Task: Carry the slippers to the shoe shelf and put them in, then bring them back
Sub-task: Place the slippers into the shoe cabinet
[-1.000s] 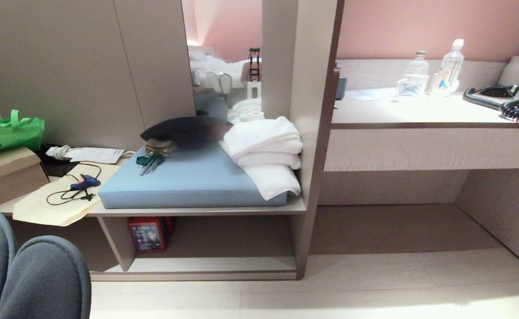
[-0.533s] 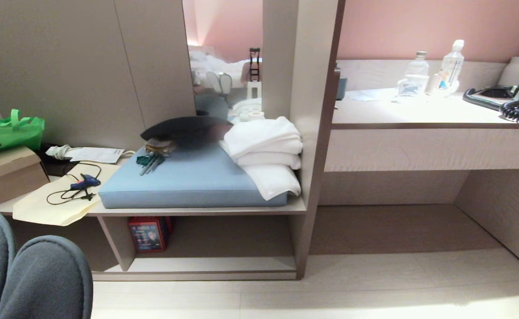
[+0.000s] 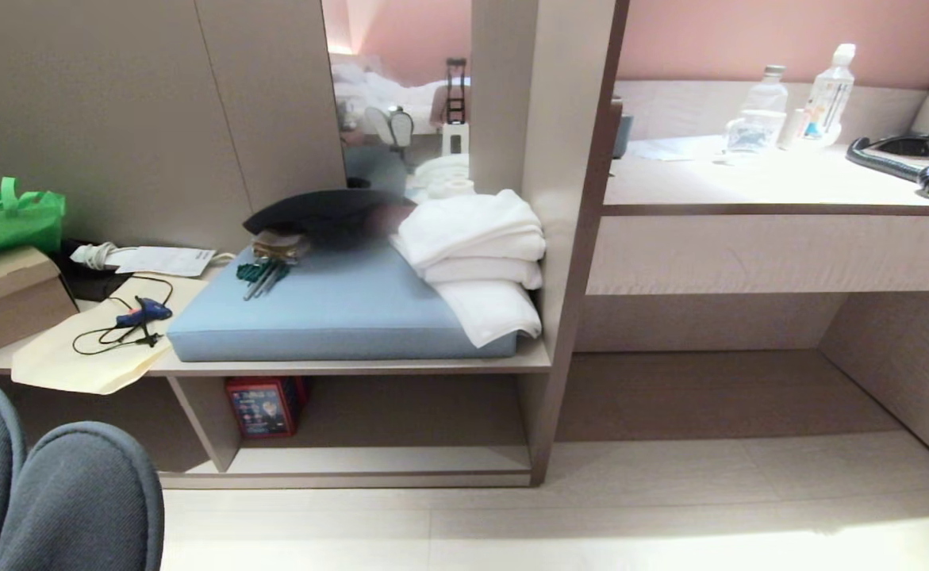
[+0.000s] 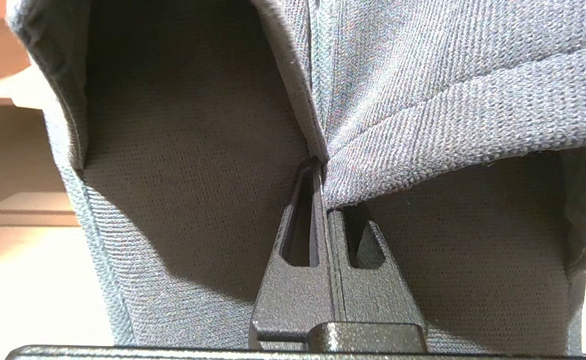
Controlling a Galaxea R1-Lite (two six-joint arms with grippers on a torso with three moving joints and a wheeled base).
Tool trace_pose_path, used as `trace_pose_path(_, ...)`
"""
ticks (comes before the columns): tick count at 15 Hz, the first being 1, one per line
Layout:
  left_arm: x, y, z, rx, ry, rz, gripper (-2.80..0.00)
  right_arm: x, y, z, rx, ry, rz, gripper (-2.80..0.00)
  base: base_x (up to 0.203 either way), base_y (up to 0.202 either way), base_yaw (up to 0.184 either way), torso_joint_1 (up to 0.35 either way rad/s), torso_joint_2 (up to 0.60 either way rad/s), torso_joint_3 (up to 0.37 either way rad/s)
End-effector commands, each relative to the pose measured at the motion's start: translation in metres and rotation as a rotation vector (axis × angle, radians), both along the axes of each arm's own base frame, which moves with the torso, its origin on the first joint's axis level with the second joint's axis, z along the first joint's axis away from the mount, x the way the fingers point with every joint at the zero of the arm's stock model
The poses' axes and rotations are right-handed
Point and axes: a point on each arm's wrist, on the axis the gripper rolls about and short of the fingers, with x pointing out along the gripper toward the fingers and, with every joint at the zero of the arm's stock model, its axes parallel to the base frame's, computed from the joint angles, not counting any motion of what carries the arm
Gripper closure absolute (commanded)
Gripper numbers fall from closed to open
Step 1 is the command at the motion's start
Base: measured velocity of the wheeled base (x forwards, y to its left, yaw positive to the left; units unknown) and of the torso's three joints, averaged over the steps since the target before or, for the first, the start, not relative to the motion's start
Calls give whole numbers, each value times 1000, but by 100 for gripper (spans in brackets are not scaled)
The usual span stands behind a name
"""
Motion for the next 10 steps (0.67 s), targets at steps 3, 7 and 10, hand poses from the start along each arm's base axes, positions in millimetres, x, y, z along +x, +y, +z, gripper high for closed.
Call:
trace_pose_path(3, 1, 0, -2, -1, 17, 0, 0, 0, 0, 0, 0, 1, 1, 0, 0, 0, 0, 4, 2, -195)
trace_pose_path(7, 1, 0, -1, -1, 17, 0, 0, 0, 0, 0, -1, 1, 0, 0, 0, 0, 0, 0, 0, -198)
trace_pose_path(10, 1, 0, -1, -1, 14, 0, 0, 0, 0, 0, -1, 1, 1, 0, 0, 0, 0, 1, 2, -200)
